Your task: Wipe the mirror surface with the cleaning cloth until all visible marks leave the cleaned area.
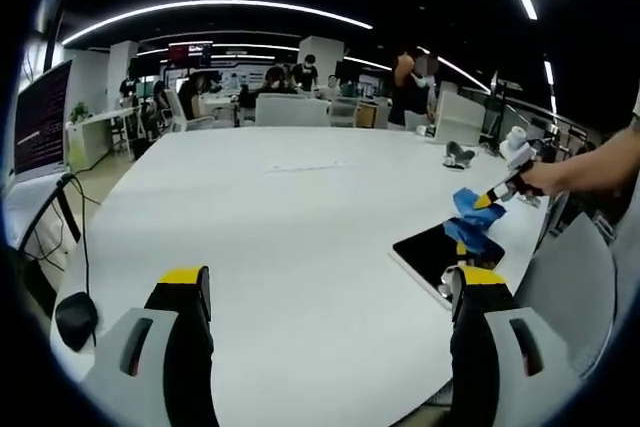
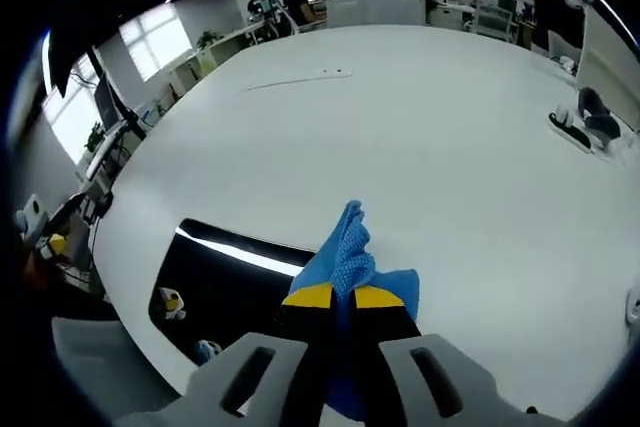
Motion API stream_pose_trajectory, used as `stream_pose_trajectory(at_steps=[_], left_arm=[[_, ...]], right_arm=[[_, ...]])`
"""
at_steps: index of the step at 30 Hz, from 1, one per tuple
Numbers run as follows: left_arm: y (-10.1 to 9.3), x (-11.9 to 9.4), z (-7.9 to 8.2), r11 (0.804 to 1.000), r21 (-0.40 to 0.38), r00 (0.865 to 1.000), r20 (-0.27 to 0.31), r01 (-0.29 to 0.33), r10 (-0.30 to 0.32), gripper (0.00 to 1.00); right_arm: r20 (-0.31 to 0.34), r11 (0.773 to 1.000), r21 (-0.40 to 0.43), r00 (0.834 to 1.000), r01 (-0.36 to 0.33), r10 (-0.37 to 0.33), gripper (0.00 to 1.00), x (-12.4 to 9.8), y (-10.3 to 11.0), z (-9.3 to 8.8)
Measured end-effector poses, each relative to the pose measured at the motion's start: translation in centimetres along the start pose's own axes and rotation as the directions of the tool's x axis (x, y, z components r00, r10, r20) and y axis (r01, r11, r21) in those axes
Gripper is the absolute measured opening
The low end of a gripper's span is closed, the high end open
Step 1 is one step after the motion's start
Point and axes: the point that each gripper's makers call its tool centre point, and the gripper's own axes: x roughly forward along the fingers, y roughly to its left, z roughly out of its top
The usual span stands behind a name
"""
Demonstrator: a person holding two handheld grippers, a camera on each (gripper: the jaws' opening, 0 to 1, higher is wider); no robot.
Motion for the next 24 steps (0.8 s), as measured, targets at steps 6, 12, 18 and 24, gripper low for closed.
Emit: stream_pose_trajectory(at_steps=[6, 12, 18, 24], left_arm=[[-0.3, -0.2, -0.2, 1.000, -0.002, 1.000, -0.003, 0.005, -0.005, 0.99], [-0.6, -0.3, -0.3, 1.000, -0.001, 1.000, -0.007, 0.006, -0.006, 0.99], [-0.8, -0.4, -0.2, 1.000, 0.003, 1.000, -0.009, 0.007, -0.007, 0.99], [-0.5, -0.6, -0.3, 1.000, 0.006, 1.000, -0.014, 0.003, -0.003, 0.99]], right_arm=[[-0.018, 1.000, 0.008, 1.000, -0.018, 0.018, 0.00, 1.5, 1.1, -0.4], [-0.028, 1.000, -0.019, 0.999, -0.015, 0.015, 0.00, 2.6, 1.8, -0.7], [-0.037, 0.999, -0.031, 0.999, -0.026, 0.024, 0.00, 3.3, 2.7, -1.0], [-0.038, 0.998, -0.041, 0.998, -0.045, 0.043, 0.00, 3.8, 4.3, -0.6]])
